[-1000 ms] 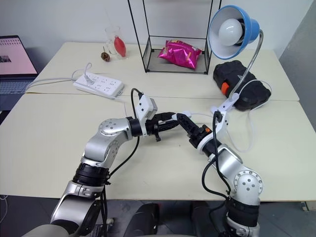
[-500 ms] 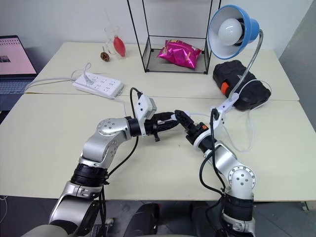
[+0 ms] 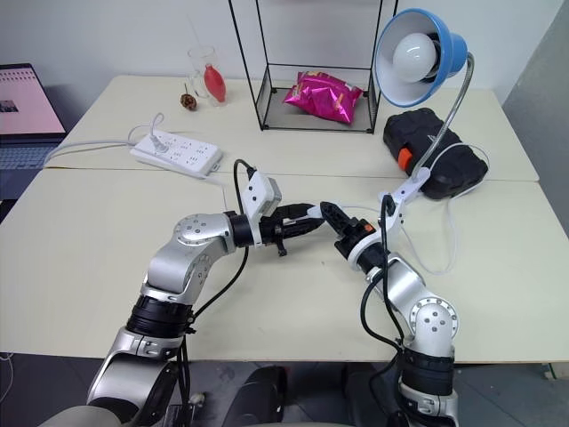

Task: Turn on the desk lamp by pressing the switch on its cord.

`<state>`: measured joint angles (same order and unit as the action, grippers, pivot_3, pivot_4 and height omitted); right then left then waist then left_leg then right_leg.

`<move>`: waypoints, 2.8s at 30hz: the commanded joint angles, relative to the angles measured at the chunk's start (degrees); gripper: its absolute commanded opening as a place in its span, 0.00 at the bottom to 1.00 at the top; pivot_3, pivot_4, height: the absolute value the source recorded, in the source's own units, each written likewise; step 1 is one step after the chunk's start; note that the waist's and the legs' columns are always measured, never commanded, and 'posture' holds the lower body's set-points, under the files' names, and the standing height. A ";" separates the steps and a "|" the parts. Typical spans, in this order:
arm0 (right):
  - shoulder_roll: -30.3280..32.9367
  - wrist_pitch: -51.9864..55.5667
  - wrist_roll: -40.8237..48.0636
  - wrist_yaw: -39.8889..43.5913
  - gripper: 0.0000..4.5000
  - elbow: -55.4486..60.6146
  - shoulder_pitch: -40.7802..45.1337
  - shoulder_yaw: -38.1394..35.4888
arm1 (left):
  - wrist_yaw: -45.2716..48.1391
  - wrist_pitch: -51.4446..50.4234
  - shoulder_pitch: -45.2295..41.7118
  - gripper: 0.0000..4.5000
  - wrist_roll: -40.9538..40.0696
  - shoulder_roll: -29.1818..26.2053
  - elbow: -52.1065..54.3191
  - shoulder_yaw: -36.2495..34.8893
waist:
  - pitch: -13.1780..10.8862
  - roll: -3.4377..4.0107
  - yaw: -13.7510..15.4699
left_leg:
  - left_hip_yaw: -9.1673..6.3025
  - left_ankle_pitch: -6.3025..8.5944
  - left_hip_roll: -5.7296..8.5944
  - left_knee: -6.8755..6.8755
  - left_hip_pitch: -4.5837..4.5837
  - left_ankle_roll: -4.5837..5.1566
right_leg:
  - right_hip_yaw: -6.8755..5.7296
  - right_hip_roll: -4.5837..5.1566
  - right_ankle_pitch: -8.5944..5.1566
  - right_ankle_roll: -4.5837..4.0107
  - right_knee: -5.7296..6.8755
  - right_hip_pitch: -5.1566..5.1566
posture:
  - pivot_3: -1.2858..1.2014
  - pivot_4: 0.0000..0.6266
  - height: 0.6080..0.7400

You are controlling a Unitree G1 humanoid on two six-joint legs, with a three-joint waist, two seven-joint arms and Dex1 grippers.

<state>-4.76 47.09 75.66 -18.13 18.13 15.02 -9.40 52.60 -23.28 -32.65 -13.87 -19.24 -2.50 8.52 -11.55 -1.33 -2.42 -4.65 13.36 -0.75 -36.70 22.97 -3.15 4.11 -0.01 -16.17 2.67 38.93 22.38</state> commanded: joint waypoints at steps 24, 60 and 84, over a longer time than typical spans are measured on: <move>6.23 1.43 6.41 0.99 0.50 2.50 -1.10 1.29 | -0.93 1.39 -0.79 0.24 -1.24 -0.66 2.34 0.26 | 0.00 0.01 -0.05 | 0.01 0.00 0.00 0.08 0.03 0.00 | 0.00 0.00 -0.03 -0.03 -0.06 0.04 | 0.52 0.24 1.00; 56.87 -9.92 -41.23 61.05 1.00 11.88 1.85 11.35 | 7.34 24.02 -3.54 0.66 9.48 -2.11 -26.51 4.97 | -0.04 -0.01 0.56 | 0.05 0.00 0.05 0.21 0.06 0.00 | -0.03 0.06 -0.08 0.04 -0.29 0.03 | 0.52 0.24 1.00; 56.08 -22.86 -47.06 76.87 1.00 0.50 5.02 6.88 | 2.24 -2.86 17.95 0.99 -3.76 -22.96 19.49 -16.44 | -0.06 0.01 0.55 | 0.01 0.01 -0.01 0.20 -0.02 -0.01 | -0.06 0.13 -0.06 -0.02 -0.11 0.02 | 0.52 0.24 1.00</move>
<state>50.57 26.03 27.08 56.29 18.49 19.87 0.31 54.95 -24.77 -15.92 -15.45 -41.11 12.61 -5.30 -11.61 -1.32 -1.87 -4.63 13.36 -0.75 -36.51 22.93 -3.16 4.05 0.15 -16.24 2.67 38.82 22.39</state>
